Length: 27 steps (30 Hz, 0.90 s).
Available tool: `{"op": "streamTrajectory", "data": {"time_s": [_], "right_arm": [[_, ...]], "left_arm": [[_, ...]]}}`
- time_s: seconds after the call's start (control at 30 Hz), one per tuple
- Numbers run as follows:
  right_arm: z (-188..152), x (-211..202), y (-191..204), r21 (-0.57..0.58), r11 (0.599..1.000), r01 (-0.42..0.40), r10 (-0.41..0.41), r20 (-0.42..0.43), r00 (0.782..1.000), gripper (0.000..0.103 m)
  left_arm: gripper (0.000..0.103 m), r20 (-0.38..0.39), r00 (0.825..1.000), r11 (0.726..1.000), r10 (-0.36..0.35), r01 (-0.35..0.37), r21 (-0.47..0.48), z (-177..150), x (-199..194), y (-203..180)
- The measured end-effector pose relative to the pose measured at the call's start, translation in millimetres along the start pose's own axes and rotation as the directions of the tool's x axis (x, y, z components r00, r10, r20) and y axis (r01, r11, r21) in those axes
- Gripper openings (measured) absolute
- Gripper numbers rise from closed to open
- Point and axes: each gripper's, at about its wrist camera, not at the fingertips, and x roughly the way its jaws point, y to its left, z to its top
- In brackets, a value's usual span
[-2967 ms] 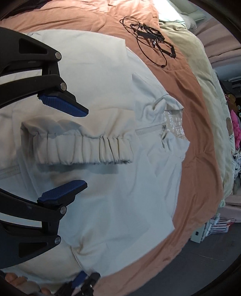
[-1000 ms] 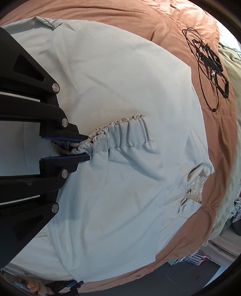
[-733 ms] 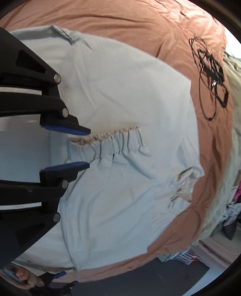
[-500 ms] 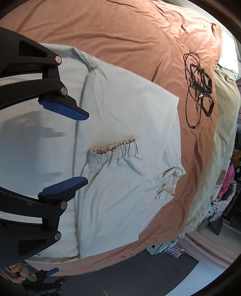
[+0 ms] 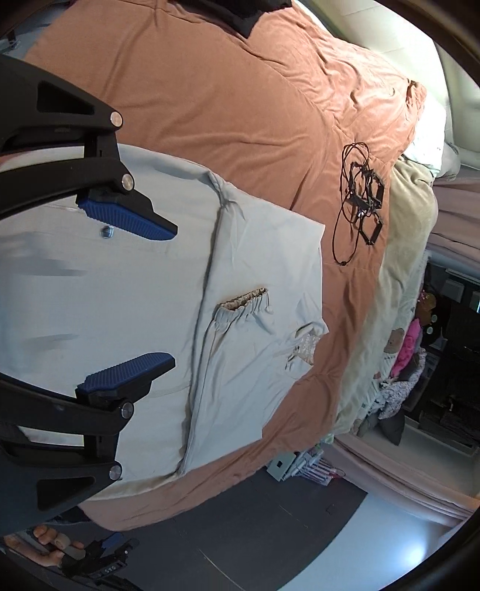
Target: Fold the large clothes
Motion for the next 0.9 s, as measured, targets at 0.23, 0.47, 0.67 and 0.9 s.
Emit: {"op": "streamTrajectory", "data": {"time_s": [0.23, 0.47, 0.67, 0.9], "right_arm": [[-28.8, -53.9, -6.2, -0.071, 0.997, 0.019, -0.017, 0.024, 1.0, 0.088], [-61.8, -96.5, -21.5, -0.084, 0.996, 0.012, -0.009, 0.034, 0.999, 0.089], [-80.1, -128.7, -34.1, -0.11, 0.994, 0.025, -0.019, 0.057, 0.998, 0.089], [-103.8, -151.4, -42.0, -0.164, 0.986, 0.012, -0.002, 0.058, 0.998, 0.089]], "left_arm": [[0.064, 0.086, 0.996, 1.0, 0.017, -0.018, 0.006, -45.7, -70.8, 14.9], [0.064, 0.16, 0.986, 0.999, 0.044, -0.041, -0.021, -89.1, -121.1, 28.0], [0.064, 0.281, 0.955, 0.995, 0.099, -0.097, -0.02, -127.4, -162.3, 29.0], [0.067, 0.243, 0.956, 0.987, 0.162, -0.158, -0.035, -157.5, -182.9, 41.3]]}}
